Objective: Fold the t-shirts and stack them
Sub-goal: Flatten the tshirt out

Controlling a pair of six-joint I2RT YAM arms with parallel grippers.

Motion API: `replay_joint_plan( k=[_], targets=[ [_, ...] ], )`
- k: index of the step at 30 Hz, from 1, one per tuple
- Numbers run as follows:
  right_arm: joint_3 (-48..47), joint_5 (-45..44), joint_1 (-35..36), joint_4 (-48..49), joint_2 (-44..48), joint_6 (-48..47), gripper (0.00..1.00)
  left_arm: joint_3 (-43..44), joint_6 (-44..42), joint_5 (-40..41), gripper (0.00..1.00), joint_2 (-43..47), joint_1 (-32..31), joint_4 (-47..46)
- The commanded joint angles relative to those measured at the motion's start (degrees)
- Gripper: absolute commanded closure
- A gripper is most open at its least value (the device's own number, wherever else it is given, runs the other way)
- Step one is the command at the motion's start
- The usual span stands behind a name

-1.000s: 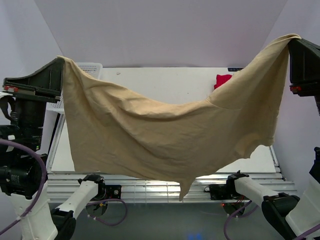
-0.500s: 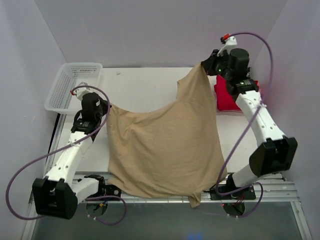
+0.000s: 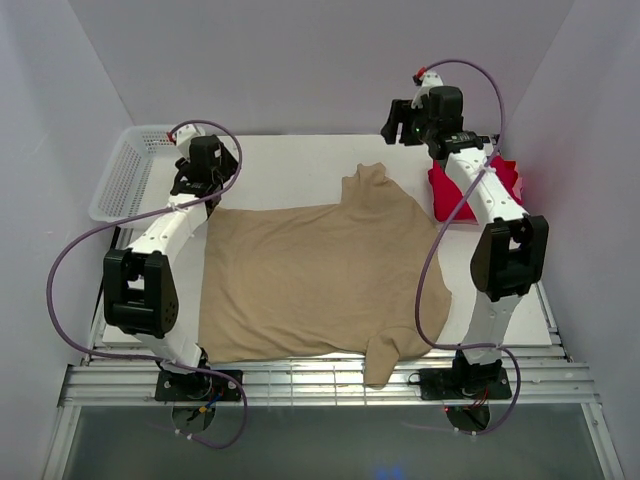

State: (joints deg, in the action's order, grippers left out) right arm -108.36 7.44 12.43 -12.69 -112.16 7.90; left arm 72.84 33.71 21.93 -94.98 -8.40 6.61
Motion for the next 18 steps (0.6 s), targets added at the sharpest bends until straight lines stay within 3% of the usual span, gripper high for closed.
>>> replay_joint_plan(
  k=[1,3,4,5,6,7,8,14,18],
  targets=[
    [10.07,0.90,-0.03,-2.70,7.64,-1.13,0.26,0.82,-0.94,0.83,0.22,5.14,0.14,3.14],
    [14.47,0.73,0.58,-3.92,11.59,-1.05,0.30,-1.98,0.99,-1.44,0.24,9.10,0.23,3.32],
    [18.14,0.91,0.76,-4.79,12.57,-0.87,0.41,-2.96,1.61,-3.28,0.27,10.42,0.14,3.23],
    [19.48,0.47,1.37,-6.11,13.36,-0.61,0.52,-3.92,2.23,-7.13,0.38,11.65,0.14,3.23],
    [20.89,-0.92,1.63,-8.99,14.50,-0.17,0.78,-4.80,2.75,-8.56,0.51,13.57,-0.12,3.93],
    [22.82,-1.20,1.81,-10.59,14.86,0.70,0.88,-6.20,3.11,-9.27,0.70,14.20,-0.47,4.98],
    [23.62,-1.46,1.90,-12.17,15.04,1.23,0.92,-6.57,3.72,-8.76,1.00,14.38,-0.65,6.47],
    [31.09,-1.03,2.34,-13.68,16.01,2.29,0.92,-6.23,5.75,-7.25,1.00,9.39,-0.65,17.46],
    [30.58,0.90,2.34,-15.34,11.02,3.34,0.92,-5.08,5.84,-10.85,1.00,3.06,-0.65,20.19]
  ],
)
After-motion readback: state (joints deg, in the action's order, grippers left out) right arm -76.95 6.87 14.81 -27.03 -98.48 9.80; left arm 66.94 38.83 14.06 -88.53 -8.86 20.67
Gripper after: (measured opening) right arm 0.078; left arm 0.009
